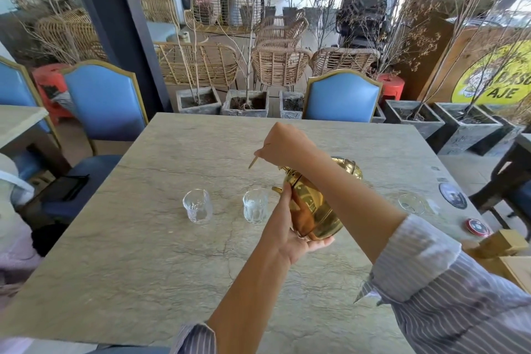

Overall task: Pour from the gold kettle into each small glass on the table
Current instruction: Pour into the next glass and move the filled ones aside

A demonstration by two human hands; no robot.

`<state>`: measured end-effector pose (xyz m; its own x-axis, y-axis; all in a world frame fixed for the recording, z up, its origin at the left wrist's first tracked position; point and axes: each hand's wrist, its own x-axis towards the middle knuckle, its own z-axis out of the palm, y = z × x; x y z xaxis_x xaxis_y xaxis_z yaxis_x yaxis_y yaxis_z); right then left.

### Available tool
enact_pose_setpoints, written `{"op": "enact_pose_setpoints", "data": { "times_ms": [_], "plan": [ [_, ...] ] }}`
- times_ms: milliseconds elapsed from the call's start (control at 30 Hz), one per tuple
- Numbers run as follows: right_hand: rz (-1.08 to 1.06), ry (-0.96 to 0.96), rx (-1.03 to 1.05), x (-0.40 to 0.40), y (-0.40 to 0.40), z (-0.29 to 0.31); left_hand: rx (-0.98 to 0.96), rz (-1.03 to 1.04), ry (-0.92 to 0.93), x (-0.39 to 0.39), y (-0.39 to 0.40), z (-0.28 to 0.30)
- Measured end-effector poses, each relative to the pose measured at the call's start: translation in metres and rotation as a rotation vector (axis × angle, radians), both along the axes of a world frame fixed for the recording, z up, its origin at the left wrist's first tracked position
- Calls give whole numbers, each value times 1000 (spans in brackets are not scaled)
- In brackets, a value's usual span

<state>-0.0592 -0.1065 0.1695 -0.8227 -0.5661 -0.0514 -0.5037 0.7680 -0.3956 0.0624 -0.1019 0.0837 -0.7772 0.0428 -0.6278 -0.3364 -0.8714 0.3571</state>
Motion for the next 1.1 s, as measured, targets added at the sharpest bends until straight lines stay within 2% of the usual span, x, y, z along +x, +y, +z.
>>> {"op": "enact_pose_setpoints", "data": {
  "times_ms": [567, 867, 1100],
  "plan": [
    [78, 95, -20, 4, 2, 23, -1, 6, 68, 5, 0, 14],
    [22, 89, -71, 7, 3, -14, -42, -26, -8, 1, -7, -13],
    [-76, 33, -231, 17, 16, -54, -86, -88, -103, -2, -26, -50]
  ]
}}
